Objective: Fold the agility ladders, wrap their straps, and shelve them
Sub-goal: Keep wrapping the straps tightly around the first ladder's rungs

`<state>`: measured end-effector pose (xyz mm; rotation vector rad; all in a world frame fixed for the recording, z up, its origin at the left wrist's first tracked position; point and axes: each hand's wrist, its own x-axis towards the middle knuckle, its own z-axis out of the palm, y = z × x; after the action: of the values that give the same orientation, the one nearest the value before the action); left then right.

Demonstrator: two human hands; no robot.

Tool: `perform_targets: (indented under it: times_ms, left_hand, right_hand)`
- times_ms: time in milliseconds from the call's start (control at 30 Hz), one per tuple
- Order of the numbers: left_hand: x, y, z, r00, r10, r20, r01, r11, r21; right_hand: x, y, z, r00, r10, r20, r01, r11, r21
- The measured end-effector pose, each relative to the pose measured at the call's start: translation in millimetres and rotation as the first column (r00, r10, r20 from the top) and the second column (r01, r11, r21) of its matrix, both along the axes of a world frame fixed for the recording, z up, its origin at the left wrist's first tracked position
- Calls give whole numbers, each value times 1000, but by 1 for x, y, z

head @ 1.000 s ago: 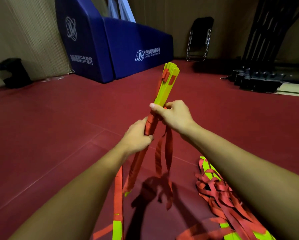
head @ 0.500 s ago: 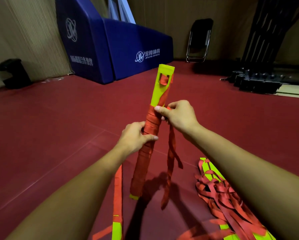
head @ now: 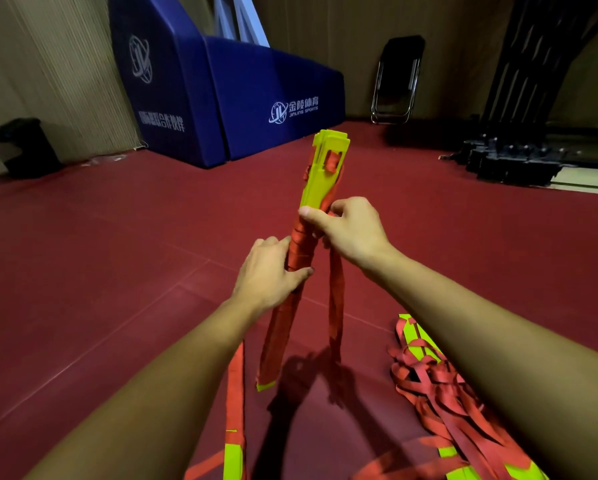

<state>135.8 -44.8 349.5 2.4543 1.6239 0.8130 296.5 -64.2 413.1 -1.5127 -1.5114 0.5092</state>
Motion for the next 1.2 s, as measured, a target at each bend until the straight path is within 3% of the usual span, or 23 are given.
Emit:
perform_targets:
  times_ms: [133,533,700,767,933,1067,1200]
  left_hand:
    - [0,-2,-1,972,-84,219,118,981,-151]
    - [5,-5,-4,973,-101,208,122,989,-89]
    - [6,-5,-7,990,-73,124,81,995,-64]
    - [7,-7,-3,979,-124,164,144,984,-110]
    - [9,-2,0,933,-103,346,223,918,-327]
    - [3,4,-3,899,-145,413,269,928,-258]
    - [1,1,-1,971,-54,234,79,992,-99]
  right_hand:
    - [0,1,1,995,58,-79,-59,998,-4]
    - [2,-1,3,976,66,-206,-76,996,-40]
    - [4,-3,-1,976,18,-218,-22,1000,-16]
    - [3,0,-2,983,-29,-181,26,1000,-15]
    - [1,2,-2,972,63,-227,-70,997,-24]
    - [5,2,2,981,45,-190,-46,999,1]
    - [8,2,-5,996,-80,-40,79,997,-27]
